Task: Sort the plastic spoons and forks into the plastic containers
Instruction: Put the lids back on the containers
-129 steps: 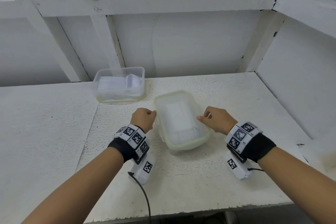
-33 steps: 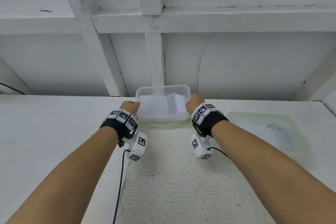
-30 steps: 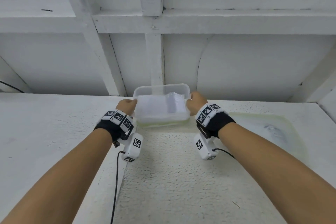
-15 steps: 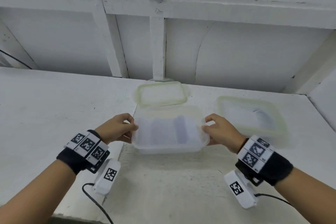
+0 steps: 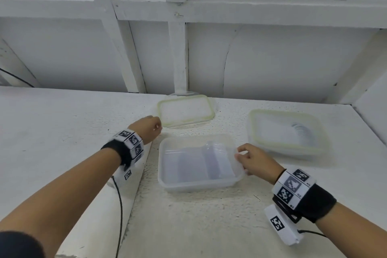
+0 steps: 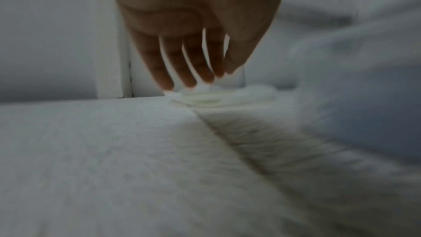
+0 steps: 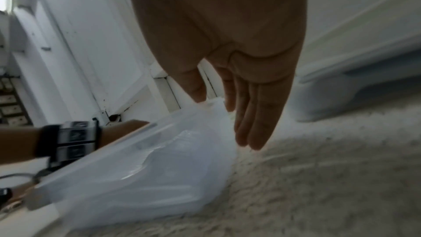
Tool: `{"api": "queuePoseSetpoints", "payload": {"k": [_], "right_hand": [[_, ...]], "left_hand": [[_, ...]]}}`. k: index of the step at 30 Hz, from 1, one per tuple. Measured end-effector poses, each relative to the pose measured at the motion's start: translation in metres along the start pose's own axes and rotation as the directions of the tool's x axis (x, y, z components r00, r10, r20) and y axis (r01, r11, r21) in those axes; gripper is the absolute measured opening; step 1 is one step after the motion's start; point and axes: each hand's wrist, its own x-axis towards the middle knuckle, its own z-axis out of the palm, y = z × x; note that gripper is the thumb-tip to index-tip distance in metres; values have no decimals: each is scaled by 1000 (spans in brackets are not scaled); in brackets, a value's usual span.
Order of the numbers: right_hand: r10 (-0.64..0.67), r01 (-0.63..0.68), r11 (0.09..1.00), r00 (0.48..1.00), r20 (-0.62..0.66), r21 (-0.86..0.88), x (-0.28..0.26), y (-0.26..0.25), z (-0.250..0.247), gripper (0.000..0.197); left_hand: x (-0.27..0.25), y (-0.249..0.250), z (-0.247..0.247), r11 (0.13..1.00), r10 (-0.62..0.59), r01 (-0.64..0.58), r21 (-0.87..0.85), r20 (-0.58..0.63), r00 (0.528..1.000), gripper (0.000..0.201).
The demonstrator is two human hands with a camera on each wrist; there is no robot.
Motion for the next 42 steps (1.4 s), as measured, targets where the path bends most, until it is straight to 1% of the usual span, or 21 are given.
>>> {"api": "queuePoseSetpoints", "payload": {"k": [2, 5, 7, 9, 11, 12, 14, 16, 19, 22, 25, 27, 29, 31, 33, 35, 37, 38, 39, 40, 42], "right_hand": [[-49, 44, 997, 996, -77, -63, 0, -3, -2, 35], [-108, 96, 991, 986, -130, -91, 0, -7, -6, 36], [-136, 121, 987, 980, -144, -104, 2, -8, -8, 34], [-152, 138, 985, 977, -147, -99, 4, -8, -8, 32], [-178, 162, 980, 973, -147, -112, 6, -9, -7, 31], [-194, 176, 976, 970, -150, -125, 8, -10, -6, 31], [-232, 206, 965, 959, -163, -159, 11, -15, -6, 31], [-282, 246, 949, 943, -179, -197, 16, -24, -8, 32], [-354, 311, 926, 911, -210, -214, 26, -41, -13, 36], [-348, 324, 936, 907, -237, -136, 36, -59, -18, 57], [-350, 362, 931, 920, -177, 45, 43, -73, -23, 81], [-402, 423, 892, 903, -150, 156, 44, -78, -28, 77], [-422, 450, 849, 893, -157, 276, 38, -83, -32, 54], [-430, 453, 763, 888, -161, 462, 25, -86, -34, 25], [-450, 452, 679, 879, -159, 579, 13, -84, -36, 16], [-448, 433, 627, 881, -155, 648, 1, -78, -38, 20], [-408, 378, 601, 903, -136, 704, -4, -66, -37, 29], [-378, 337, 601, 919, -114, 725, -6, -58, -37, 33], [-345, 295, 611, 935, -88, 735, -7, -50, -35, 34], [-308, 256, 641, 949, -63, 724, -9, -42, -33, 32], [-215, 216, 759, 974, -75, 614, -11, -28, -26, 24]], "left_hand": [[22, 2, 3, 990, 89, -90, 104, 22, 996, 37], [42, 10, 8, 957, 134, -171, 236, 167, 977, 56], [49, 14, 12, 950, 123, -175, 258, 205, 971, 54], [52, 16, 14, 948, 117, -170, 270, 203, 972, 46], [51, 16, 15, 924, 134, -192, 331, 190, 973, 38], [49, 15, 15, 912, 150, -201, 357, 167, 974, 35], [44, 12, 12, 914, 183, -194, 356, 64, 981, 31], [39, 7, 1, 954, 204, -180, 239, -83, 975, 27], [27, 3, -35, 979, 201, -186, 78, -292, 935, 23], [4, 7, -77, 977, 177, -211, -29, -439, 881, 25], [-25, 11, -107, 957, 191, -271, -106, -473, 860, 25], [-43, 11, -118, 929, 187, -310, -203, -465, 865, 22], [-58, 12, -124, 891, 164, -325, -316, -443, 882, 20], [-66, 14, -124, 831, 112, -322, -453, -432, 895, 18], [-69, 16, -118, 714, 16, -282, -641, -388, 921, 17], [-71, 18, -106, 549, -41, -167, -819, -226, 973, 19], [-75, 23, -87, 404, -23, -50, -913, -65, 998, 18], [-77, 27, -75, 355, -15, -27, -934, -34, 999, 14], [-79, 31, -64, 338, -23, -18, -941, -28, 999, 10], [-82, 33, -54, 347, -41, -11, -938, -27, 999, 8], [-86, 36, -35, 398, -74, 42, -916, 14, 997, 11]]}}
